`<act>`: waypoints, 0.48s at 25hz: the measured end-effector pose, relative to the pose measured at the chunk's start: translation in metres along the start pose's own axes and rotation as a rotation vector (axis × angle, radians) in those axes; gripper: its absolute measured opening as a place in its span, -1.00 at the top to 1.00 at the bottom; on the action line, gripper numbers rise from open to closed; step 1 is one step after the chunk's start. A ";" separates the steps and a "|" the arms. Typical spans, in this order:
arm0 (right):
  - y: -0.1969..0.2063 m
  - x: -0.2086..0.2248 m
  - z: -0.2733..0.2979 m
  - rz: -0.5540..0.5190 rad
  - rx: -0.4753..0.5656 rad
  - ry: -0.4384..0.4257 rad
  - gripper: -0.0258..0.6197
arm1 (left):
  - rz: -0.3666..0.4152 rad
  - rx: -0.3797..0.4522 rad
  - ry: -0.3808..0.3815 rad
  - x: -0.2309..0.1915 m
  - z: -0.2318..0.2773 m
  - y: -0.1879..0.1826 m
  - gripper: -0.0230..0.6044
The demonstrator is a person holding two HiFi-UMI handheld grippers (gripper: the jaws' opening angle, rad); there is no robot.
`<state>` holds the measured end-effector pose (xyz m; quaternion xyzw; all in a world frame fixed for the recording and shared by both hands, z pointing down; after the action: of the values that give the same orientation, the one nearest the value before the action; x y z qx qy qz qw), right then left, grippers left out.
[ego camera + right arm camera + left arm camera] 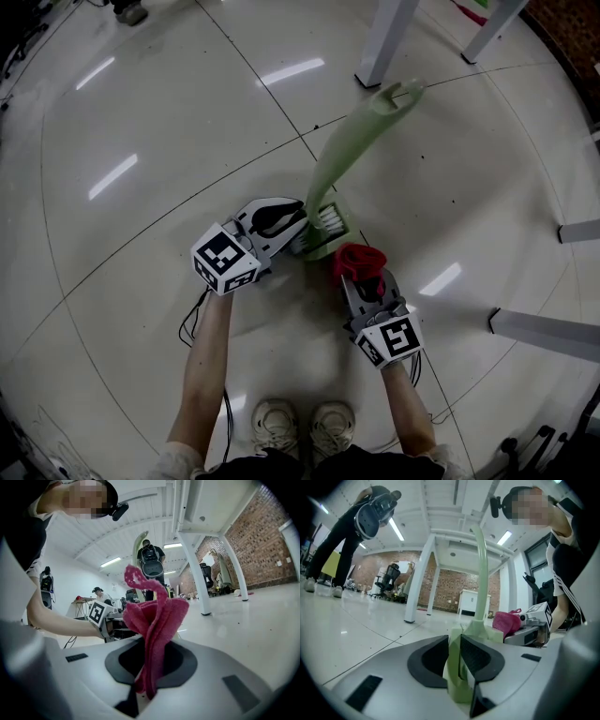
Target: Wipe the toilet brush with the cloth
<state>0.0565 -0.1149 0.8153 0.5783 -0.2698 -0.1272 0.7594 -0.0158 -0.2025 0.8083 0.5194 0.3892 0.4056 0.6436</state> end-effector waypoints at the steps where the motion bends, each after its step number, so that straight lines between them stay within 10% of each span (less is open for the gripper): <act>1: 0.000 0.004 0.000 0.000 -0.001 0.011 0.83 | -0.006 0.001 -0.001 0.001 -0.001 0.000 0.65; 12: -0.008 0.026 0.003 -0.077 -0.035 0.031 0.83 | -0.032 0.042 -0.052 0.011 -0.017 0.003 0.79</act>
<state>0.0773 -0.1328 0.8146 0.5768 -0.2335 -0.1521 0.7679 -0.0279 -0.1854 0.8077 0.5367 0.3891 0.3734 0.6489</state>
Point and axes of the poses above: the fingertips, and each gripper's own axes: z forward along the fingers, x to its right, y out of its underside, the point moved 1 cm from there along -z, backward along the fingers, and after that the axes turned 4 degrees about z, right-handed, at the moved point
